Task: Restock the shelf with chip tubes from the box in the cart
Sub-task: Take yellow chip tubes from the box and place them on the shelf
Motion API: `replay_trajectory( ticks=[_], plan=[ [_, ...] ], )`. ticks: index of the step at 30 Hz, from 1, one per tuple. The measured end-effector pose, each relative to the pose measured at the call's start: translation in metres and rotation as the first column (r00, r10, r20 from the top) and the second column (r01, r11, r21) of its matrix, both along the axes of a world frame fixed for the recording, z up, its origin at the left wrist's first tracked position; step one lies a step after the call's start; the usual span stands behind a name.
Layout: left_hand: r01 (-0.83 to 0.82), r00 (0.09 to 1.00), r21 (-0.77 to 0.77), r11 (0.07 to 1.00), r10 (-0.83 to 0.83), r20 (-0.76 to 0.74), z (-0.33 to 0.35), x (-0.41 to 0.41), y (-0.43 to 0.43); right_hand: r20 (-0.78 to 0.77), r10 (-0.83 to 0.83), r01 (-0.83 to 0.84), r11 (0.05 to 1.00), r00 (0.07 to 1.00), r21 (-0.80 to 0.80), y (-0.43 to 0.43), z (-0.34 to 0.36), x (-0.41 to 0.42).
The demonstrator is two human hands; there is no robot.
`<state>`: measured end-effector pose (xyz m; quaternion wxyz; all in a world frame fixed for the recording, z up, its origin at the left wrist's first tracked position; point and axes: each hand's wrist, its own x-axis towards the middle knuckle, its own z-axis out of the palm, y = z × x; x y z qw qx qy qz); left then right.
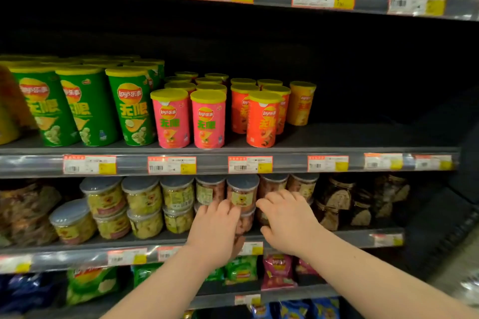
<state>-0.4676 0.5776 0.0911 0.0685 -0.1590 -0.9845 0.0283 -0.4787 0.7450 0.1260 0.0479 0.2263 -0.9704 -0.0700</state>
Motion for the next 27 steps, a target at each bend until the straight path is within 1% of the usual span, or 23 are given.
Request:
replay_trajectory(
  ticks=[3,8,16,21,27],
  plan=[
    [-0.041,0.998,-0.011,0.999,0.042,0.048,-0.007,0.017,-0.002,0.054,0.005,-0.006,1.000,0.999,0.023,-0.003,-0.011,0.009],
    [-0.123,0.981,-0.007,0.992,0.123,0.153,-0.019,0.045,-0.004,0.131,0.055,-0.064,0.996,0.990,0.060,-0.007,-0.026,0.023],
    [-0.263,0.899,0.007,0.965,0.243,0.364,-0.036,0.104,0.024,0.333,0.094,-0.131,0.987,0.938,0.090,0.016,-0.051,0.069],
    [-0.307,0.852,-0.024,0.952,0.286,0.438,-0.048,0.153,0.049,0.391,0.135,-0.181,0.980,0.911,0.082,0.039,-0.069,0.106],
    [-0.446,0.779,-0.033,0.894,0.406,0.477,-0.064,0.226,0.058,0.455,0.235,-0.297,0.952,0.859,0.069,0.038,-0.088,0.153]
  ],
)
